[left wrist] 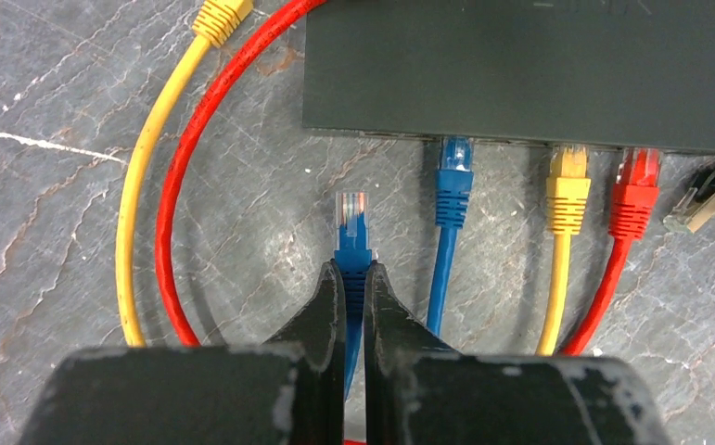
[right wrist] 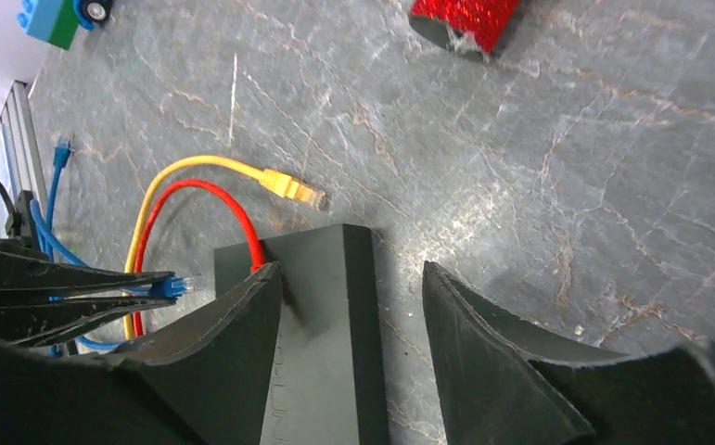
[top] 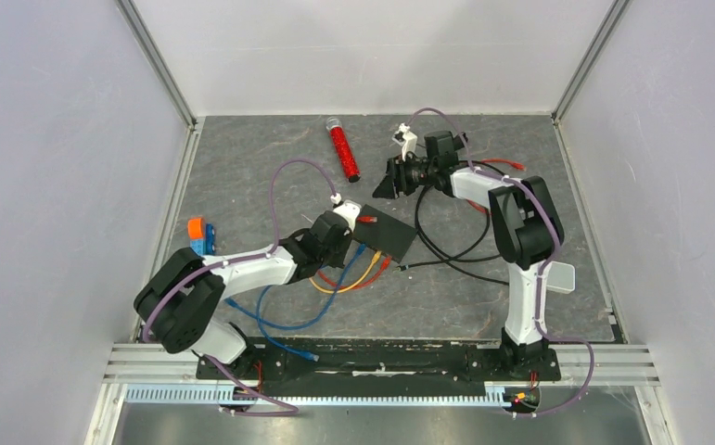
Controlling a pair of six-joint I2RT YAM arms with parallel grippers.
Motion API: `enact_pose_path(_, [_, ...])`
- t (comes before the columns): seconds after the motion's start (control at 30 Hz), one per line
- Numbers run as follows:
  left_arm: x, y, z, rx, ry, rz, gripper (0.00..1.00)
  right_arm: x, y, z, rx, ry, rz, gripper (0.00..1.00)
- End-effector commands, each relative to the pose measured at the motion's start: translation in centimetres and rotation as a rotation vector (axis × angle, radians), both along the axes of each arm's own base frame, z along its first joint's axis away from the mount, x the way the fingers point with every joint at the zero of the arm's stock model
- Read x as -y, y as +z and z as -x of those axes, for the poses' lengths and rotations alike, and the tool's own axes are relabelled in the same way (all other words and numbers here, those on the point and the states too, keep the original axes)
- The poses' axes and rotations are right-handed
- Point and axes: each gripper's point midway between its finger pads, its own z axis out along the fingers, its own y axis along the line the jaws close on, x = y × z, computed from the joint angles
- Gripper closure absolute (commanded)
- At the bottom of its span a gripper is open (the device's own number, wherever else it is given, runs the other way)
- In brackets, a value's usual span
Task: Insert the plug into the switch port
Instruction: Insert the connector into the switch port.
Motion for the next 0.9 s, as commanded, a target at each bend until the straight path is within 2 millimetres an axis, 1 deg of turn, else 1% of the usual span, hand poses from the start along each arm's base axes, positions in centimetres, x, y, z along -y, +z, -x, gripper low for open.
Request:
enact_pose_path(0.0, [2.0, 1.2, -1.7, 0.092, -0.036, 0.071, 0.98, -1.1, -0.7, 1.2, -0.027, 0.112, -0.005, 0.41])
enact_pose_path(0.1, [2.2, 0.3, -1.8, 0.073, -0.038, 0.056, 0.98, -1.3, -2.0, 1.4, -0.060, 0.125, -0.005, 0.41])
enact_pose_path(0.17, [2.3, -0.5, -1.7, 0.062, -0.046, 0.048, 0.98, -1.6, -2.3, 1.9, -0.079, 0.155, -0.021, 0.41])
enact_pose_path(0.23, [1.9, -1.0, -1.8, 0.063, -0.036, 0.031, 0.98, -1.7, -2.9, 2.0, -0.109, 0.156, -0.012, 0.41])
enact_pose_path(0.33, [1.7, -1.3, -1.8, 0.083, -0.032, 0.039, 0.98, -1.6, -4.2, 2.5, -0.102, 0.205, 0.034, 0.41])
enact_pose_path(0.4, [2.0, -1.1, -2.0, 0.108, -0.042, 0.063, 0.98, -1.9, -4.5, 2.9, -0.115, 0.242, 0.021, 0.42])
enact_pose_path(0.47, [2.1, -1.3, -1.8, 0.112, -0.058, 0.066, 0.98, -2.4, -4.6, 3.5, -0.134, 0.285, -0.012, 0.43])
enact_pose_path(0.53, [1.8, -1.8, -1.7, 0.106, -0.061, 0.046, 0.98, -2.7, -5.0, 4.2, -0.154, 0.319, -0.027, 0.43])
enact_pose_path(0.6, [1.6, -1.9, -1.3, 0.094, -0.063, 0.046, 0.98, -2.7, -5.5, 4.4, -0.158, 0.323, -0.018, 0.44])
enact_pose_path(0.67, [1.4, -1.6, -0.9, 0.097, -0.055, 0.063, 0.98, -2.7, -6.0, 4.5, -0.164, 0.330, -0.014, 0.45])
enact_pose_path(0.8, [0.6, -0.9, -0.6, 0.126, -0.047, 0.058, 0.98, -2.7, -6.3, 4.9, -0.168, 0.357, -0.015, 0.47])
enact_pose_path(0.87, [0.7, -0.6, -0.7, 0.142, -0.054, 0.064, 0.98, -2.8, -6.3, 5.2, -0.167, 0.369, -0.015, 0.48])
